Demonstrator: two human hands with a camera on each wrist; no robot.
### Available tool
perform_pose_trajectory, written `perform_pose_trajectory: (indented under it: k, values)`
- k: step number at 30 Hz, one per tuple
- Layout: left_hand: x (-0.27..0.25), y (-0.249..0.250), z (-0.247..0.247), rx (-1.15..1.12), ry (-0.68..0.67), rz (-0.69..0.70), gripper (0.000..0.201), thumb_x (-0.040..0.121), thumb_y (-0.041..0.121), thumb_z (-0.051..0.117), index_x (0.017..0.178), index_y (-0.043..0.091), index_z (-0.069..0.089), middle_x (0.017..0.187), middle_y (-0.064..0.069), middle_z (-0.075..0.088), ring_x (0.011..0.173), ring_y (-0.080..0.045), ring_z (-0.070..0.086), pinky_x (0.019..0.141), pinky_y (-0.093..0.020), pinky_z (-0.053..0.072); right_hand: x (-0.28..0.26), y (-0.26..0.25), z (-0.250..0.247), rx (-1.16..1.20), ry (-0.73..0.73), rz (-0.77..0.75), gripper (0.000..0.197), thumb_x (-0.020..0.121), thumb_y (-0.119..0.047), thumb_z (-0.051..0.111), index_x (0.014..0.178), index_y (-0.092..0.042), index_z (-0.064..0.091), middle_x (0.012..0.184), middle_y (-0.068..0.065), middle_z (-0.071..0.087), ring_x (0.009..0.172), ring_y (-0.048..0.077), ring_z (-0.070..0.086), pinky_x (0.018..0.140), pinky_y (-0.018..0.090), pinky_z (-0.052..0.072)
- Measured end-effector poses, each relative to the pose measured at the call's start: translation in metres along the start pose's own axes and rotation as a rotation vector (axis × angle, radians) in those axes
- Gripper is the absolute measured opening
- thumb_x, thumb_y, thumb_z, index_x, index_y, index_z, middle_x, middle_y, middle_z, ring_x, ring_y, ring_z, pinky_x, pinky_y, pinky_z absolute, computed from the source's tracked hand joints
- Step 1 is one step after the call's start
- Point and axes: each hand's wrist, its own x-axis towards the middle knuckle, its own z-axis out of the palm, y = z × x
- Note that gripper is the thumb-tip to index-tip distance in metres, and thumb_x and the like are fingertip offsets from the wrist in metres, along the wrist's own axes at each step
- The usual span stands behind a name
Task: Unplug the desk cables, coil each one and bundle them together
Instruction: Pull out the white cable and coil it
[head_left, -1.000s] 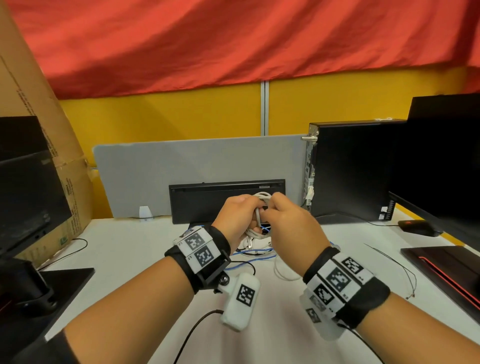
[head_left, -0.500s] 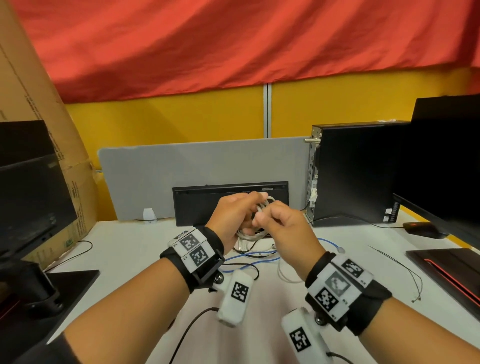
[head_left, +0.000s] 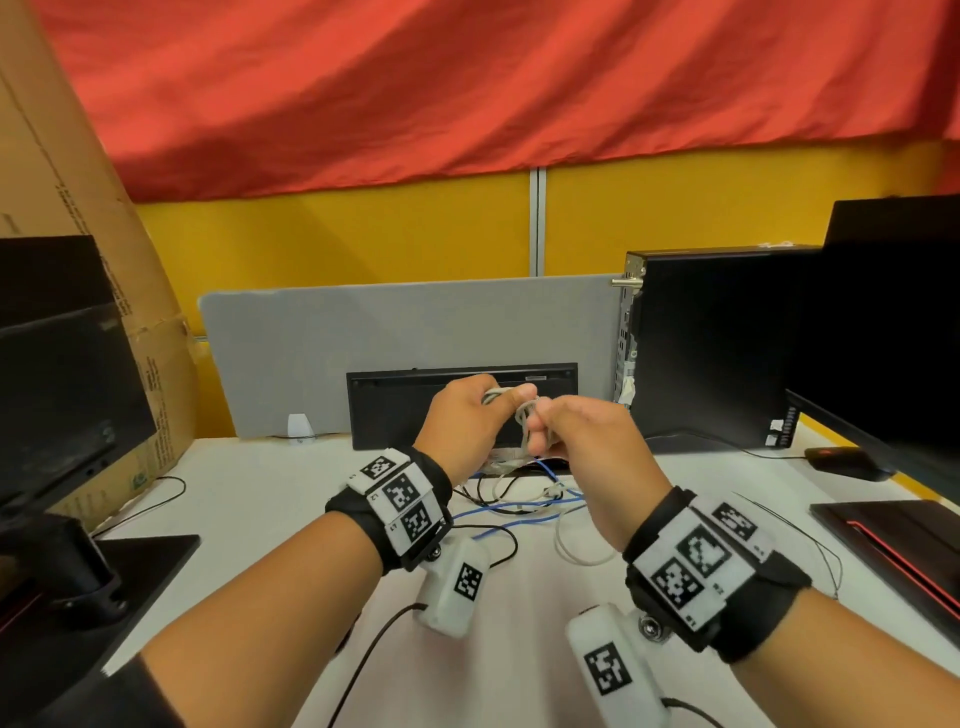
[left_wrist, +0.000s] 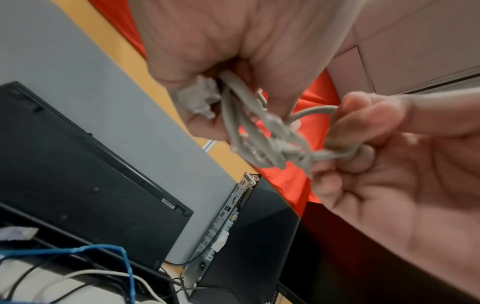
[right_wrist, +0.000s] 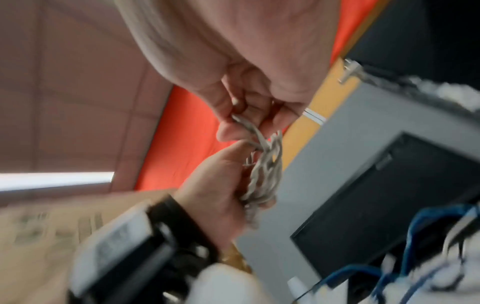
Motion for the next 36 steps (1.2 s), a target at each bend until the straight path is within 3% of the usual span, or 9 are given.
perform_pose_trajectory:
  k: [2,4,6,10,17,21,25,30,36]
  values:
    - [0.0,-0.004,-0.002,-0.012,-0.007,0.011,0.049,0.09,0.046,0.061,0.082,-0.002,0.058,0.067,-0.01,0.051,0.06,-0.02,0.046,0.057,-0.035,0.042,-0.001,-0.005,0.0,0.38,0.013,0.15,0.026,0.1,-0.008,0.043,0.079,-0.002,0.057,0.052,0.005,0.042,0.06,0.022,0.05,0.081,0.041,0.052]
    - [0.001,-0.008,-0.004,-0.032,-0.019,-0.008,0.048,0.09,0.046,0.061,0.082,-0.001,0.057,0.066,-0.009,0.05,0.056,-0.02,0.044,0.05,-0.033,0.041,-0.005,-0.008,-0.001,0.586,-0.005,0.28,0.02,0.102,-0.01,0.041,0.087,-0.003,0.053,0.051,0.0,0.03,0.049,0.015,0.036,0.056,0.031,0.049]
    - [0.003,-0.013,-0.007,-0.058,0.011,-0.041,0.046,0.088,0.046,0.063,0.076,0.002,0.055,0.059,-0.004,0.046,0.049,-0.016,0.04,0.044,-0.028,0.037,-0.009,-0.006,-0.001,0.574,-0.045,0.328,0.019,0.102,-0.013,0.041,0.089,-0.004,0.051,0.052,-0.002,0.024,0.044,0.01,0.024,0.039,0.021,0.03]
    - [0.015,-0.017,-0.02,-0.113,0.166,-0.15,0.043,0.085,0.046,0.068,0.066,0.011,0.051,0.038,0.012,0.03,0.035,-0.009,0.029,0.037,-0.023,0.03,-0.015,0.005,0.01,0.259,-0.099,0.251,0.023,0.098,-0.006,0.042,0.077,-0.006,0.051,0.047,-0.003,0.024,0.039,0.009,0.02,0.039,0.018,0.019]
    - [0.012,-0.02,-0.03,-0.241,0.225,-0.261,0.038,0.083,0.042,0.072,0.067,0.013,0.054,0.042,0.011,0.029,0.037,-0.009,0.029,0.037,-0.022,0.032,-0.009,0.026,-0.011,-0.623,-0.183,-0.319,0.028,0.096,-0.022,0.051,0.071,-0.026,0.063,0.056,-0.015,0.049,0.059,0.003,0.043,0.058,0.017,0.036]
    - [0.001,-0.005,-0.024,-0.647,0.164,-0.375,0.027,0.088,0.032,0.068,0.072,0.014,0.056,0.049,0.006,0.029,0.038,-0.01,0.025,0.036,-0.021,0.025,0.006,0.034,-0.032,-1.141,-0.04,-0.697,0.013,0.088,-0.013,0.065,0.079,-0.017,0.073,0.078,-0.005,0.05,0.075,0.017,0.04,0.064,0.027,0.033]
    - [-0.009,0.024,-0.007,-0.961,0.024,-0.455,0.027,0.094,0.031,0.059,0.074,0.013,0.056,0.048,0.005,0.034,0.037,-0.008,0.026,0.036,-0.019,0.021,0.017,0.042,-0.034,-1.083,-0.011,-0.629,0.016,0.09,-0.01,0.061,0.077,-0.009,0.069,0.075,-0.002,0.048,0.065,0.015,0.046,0.059,0.023,0.038]
    - [-0.014,0.038,0.016,-0.864,0.054,-0.39,0.025,0.095,0.03,0.058,0.083,0.01,0.052,0.045,0.004,0.032,0.033,-0.011,0.029,0.036,-0.021,0.026,0.014,0.04,-0.018,-0.853,0.034,-0.669,0.023,0.089,-0.012,0.061,0.067,-0.014,0.065,0.061,-0.007,0.05,0.05,0.003,0.044,0.051,0.008,0.033]
    - [-0.006,0.017,0.005,-0.581,0.262,-0.327,0.036,0.091,0.038,0.062,0.069,0.012,0.049,0.047,0.006,0.035,0.043,-0.013,0.034,0.04,-0.023,0.033,0.022,0.037,-0.056,-0.633,-0.055,-0.231,0.027,0.092,-0.012,0.06,0.068,-0.015,0.071,0.057,-0.001,0.062,0.047,0.003,0.05,0.05,0.01,0.041]
